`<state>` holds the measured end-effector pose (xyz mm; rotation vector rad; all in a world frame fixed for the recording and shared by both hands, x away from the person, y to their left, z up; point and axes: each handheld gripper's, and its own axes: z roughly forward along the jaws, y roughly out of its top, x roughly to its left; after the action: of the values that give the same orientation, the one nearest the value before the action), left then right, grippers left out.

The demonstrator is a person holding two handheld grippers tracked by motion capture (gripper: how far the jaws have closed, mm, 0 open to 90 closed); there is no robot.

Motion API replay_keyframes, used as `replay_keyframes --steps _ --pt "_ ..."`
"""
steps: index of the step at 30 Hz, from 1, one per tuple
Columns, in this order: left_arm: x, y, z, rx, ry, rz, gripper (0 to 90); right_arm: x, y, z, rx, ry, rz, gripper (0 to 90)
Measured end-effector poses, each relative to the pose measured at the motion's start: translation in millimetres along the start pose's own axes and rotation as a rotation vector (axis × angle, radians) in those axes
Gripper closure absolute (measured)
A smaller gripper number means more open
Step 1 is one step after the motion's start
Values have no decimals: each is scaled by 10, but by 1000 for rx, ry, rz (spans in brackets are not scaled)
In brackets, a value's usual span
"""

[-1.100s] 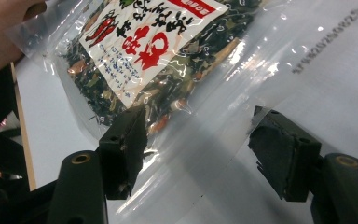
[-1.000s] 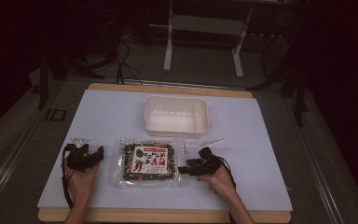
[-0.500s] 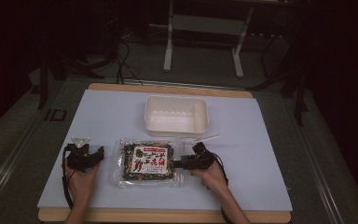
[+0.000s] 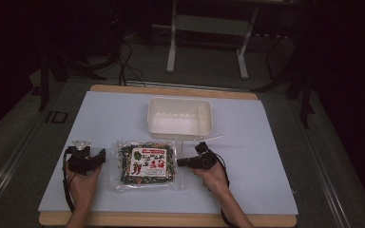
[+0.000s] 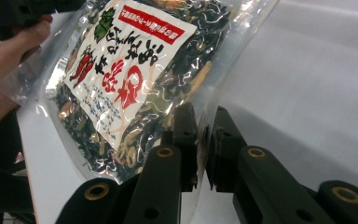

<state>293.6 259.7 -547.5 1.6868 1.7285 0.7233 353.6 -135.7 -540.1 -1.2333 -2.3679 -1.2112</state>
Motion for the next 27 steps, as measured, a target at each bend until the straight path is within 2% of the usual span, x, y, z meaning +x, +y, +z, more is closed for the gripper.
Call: replay_keyframes --steps 15,16,19,27 --pt "-1 0 2 2 1 2 403 70 118 -152 -9 -5 -31 895" --pt "-1 0 1 2 1 1 403 110 160 -204 -12 -10 -52 895" --pt "0 0 0 1 0 0 403 163 212 -264 -13 -22 -75 896" --pt "0 0 2 0 -1 -2 403 228 340 -396 -14 -54 -126 897"
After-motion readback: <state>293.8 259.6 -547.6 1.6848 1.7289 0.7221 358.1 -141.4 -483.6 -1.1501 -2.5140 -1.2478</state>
